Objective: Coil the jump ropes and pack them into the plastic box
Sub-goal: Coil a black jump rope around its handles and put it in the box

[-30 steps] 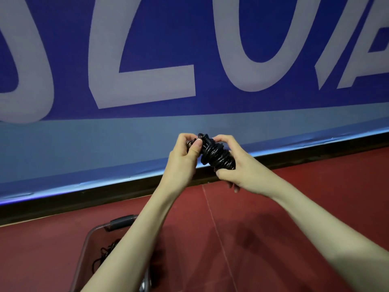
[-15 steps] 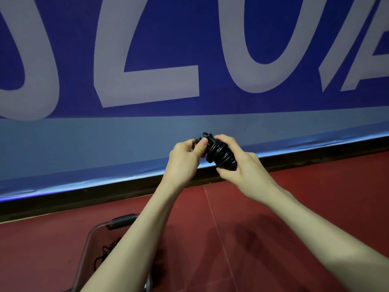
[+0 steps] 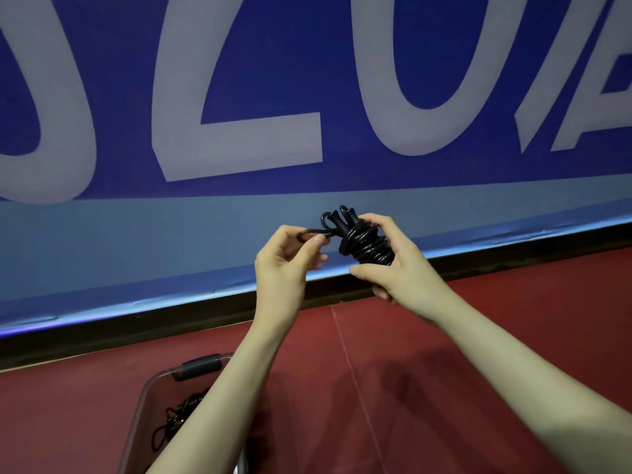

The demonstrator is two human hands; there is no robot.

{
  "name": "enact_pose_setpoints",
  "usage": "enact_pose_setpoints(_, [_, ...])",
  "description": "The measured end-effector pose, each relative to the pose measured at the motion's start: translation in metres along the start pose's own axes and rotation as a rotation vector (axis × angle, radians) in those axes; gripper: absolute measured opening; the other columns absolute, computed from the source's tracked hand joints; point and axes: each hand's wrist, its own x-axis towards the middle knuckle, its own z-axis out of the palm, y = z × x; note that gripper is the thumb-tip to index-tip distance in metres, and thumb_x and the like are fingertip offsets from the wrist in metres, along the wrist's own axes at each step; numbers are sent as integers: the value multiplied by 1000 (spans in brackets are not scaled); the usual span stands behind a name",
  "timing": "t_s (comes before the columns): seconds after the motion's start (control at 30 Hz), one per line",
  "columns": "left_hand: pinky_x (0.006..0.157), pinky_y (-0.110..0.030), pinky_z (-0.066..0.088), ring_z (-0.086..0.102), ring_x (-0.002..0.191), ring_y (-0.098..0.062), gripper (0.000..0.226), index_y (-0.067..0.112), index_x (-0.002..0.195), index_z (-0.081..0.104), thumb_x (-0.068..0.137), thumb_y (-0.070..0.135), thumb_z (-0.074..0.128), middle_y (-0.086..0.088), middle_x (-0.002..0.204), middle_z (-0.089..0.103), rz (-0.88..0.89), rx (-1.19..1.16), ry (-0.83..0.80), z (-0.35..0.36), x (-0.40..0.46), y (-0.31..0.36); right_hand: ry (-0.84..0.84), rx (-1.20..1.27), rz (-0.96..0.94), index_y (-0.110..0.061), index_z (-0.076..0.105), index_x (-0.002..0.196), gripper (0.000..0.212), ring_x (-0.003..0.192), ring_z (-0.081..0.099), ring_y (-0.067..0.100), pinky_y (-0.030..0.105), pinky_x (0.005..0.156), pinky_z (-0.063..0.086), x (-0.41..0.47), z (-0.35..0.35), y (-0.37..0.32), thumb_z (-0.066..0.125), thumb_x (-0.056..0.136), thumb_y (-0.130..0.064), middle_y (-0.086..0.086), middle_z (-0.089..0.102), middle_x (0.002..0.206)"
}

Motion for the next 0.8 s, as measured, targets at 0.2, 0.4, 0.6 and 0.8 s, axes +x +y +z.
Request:
enact_pose_setpoints(0.2, [82,-14,47,61,97,3,23,20,110,67,94,7,58,5,110,64,-11,-64,-191,-6,1,-4,-4,127,122,-46,49,119,58,46,37,18,19,41,26,0,-6,2,67,85,-2,3,60,85])
enact_pose_setpoints(0.4, [85,-20,46,62,98,-2,22,30,89,76,89,18,58,10,116,70,-20,-280,-251,-5,3,2,-96,265,177,-42,50,123,57,44,36,16,20,42,20,1,-5,-4,67,86,-2,6,59,75])
enact_pose_setpoints(0.6, [71,-21,51,58,68,-7,15,27,81,74,85,22,61,0,93,74,-28,-279,-177,-10,8,6,-179,419,209,-36,52,126,54,44,37,16,18,39,22,-1,-2,-5,65,87,-2,9,58,76])
enact_pose_setpoints(0.8, [65,-21,52,55,56,-11,12,13,91,62,79,18,62,-5,75,71,-131,-291,-153,-12,9,3,-222,391,206,-37,51,129,57,44,37,16,18,40,22,-2,-1,-3,64,86,0,12,57,77])
